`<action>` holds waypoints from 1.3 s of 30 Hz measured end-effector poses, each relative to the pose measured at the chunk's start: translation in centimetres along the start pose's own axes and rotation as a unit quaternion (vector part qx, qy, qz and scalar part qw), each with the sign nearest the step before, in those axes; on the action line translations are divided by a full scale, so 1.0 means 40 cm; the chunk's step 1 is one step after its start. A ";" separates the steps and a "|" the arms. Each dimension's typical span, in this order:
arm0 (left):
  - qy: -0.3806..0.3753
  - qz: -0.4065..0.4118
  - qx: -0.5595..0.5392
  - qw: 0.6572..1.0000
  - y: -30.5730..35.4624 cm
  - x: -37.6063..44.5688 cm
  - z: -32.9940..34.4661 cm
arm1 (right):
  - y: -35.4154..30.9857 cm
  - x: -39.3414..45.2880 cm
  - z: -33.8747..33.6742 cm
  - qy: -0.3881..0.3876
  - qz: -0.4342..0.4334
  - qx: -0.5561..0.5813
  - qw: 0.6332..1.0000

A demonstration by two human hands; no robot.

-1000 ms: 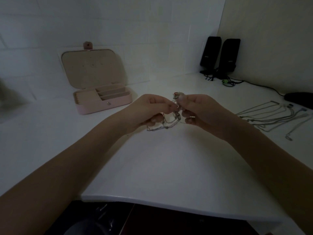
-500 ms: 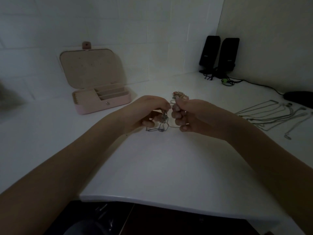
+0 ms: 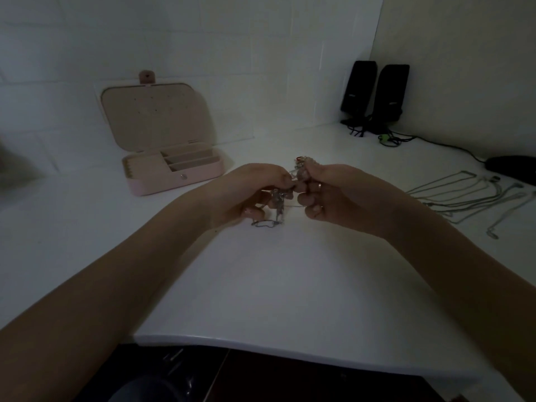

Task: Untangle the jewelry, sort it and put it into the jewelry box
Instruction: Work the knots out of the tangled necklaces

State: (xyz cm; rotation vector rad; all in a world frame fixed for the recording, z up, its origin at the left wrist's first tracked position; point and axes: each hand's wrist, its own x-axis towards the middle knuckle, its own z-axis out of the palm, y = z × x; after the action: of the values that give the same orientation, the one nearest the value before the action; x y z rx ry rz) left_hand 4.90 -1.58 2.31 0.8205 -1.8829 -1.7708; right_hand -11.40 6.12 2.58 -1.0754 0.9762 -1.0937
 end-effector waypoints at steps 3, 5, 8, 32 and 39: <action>-0.016 0.025 0.008 1.000 0.005 -0.008 -0.003 | -0.004 -0.005 -0.005 -0.047 0.025 0.056 0.997; -0.023 0.035 0.004 0.999 0.008 -0.012 -0.006 | -0.005 -0.005 -0.008 -0.055 0.036 0.077 0.995; -0.036 0.036 0.000 0.999 0.007 -0.016 -0.006 | -0.004 -0.001 -0.005 -0.039 0.042 0.058 0.997; 0.248 0.244 0.227 0.910 -0.027 0.010 0.002 | 0.009 0.012 0.006 0.152 -0.098 -0.175 0.968; 0.223 0.217 0.158 0.937 -0.025 0.006 0.008 | 0.018 0.016 0.002 0.177 -0.180 -0.184 0.950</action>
State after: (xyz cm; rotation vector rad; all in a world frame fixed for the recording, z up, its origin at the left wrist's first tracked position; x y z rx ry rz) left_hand 4.63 -1.53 1.27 0.7590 -1.8676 -0.9395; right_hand -11.07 5.58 1.83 -1.4284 1.3408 -1.4755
